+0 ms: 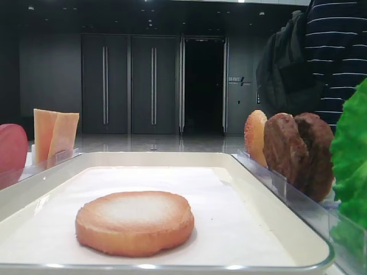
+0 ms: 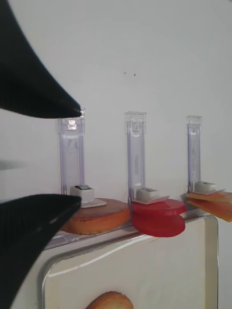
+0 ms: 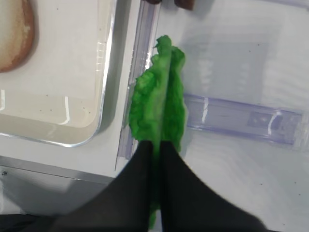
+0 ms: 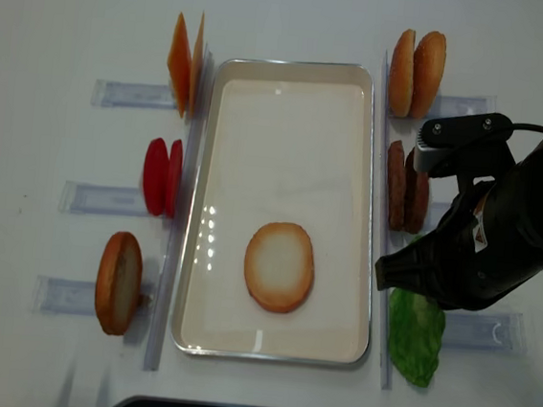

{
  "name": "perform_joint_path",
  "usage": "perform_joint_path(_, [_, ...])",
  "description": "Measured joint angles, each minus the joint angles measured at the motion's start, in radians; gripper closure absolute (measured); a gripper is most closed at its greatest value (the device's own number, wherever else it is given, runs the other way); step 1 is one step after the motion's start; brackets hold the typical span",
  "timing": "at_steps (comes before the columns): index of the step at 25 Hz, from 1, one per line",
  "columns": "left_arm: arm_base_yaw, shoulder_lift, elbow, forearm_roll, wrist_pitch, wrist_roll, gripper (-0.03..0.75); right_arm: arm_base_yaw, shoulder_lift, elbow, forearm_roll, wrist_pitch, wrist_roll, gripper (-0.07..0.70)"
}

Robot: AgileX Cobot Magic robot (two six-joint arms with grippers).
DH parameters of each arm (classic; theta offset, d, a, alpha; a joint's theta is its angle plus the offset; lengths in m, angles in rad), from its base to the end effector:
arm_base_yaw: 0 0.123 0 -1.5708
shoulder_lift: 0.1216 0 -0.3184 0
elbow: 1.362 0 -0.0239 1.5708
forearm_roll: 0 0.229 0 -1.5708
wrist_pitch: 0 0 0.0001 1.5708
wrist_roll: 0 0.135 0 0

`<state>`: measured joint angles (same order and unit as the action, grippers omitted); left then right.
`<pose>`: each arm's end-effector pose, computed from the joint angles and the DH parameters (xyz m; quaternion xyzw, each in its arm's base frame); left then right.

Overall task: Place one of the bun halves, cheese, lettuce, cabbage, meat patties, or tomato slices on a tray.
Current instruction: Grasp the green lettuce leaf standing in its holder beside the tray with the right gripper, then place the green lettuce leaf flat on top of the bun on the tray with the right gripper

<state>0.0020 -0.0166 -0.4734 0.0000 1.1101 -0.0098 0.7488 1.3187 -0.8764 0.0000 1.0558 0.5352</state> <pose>-0.0216 0.0000 0.2327 -0.0051 0.8683 -0.0019 0.4960 0.1487 0.1382 0.2482 -0.1063 0.9911 0.0478 0.0640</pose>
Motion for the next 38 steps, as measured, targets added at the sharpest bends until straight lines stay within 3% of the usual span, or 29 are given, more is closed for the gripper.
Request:
perform_joint_path(6, [0.000,0.000,0.000,0.000,0.000,0.000,0.325,0.000,-0.044,-0.039,0.033,0.006,-0.021,0.601])
perform_joint_path(13, [0.000,0.000,0.000,0.000,0.000,0.000,0.325,0.000,-0.086,-0.116,0.179,-0.008,-0.111,0.601])
perform_joint_path(25, [0.000,0.000,0.000,0.000,0.000,0.000,0.325,0.000,-0.072,-0.129,0.474,-0.252,-0.400,0.601])
perform_joint_path(38, [0.000,0.000,0.000,0.000,0.000,0.000,0.325,0.000,0.158,-0.129,0.867,-0.300,-0.823,0.601])
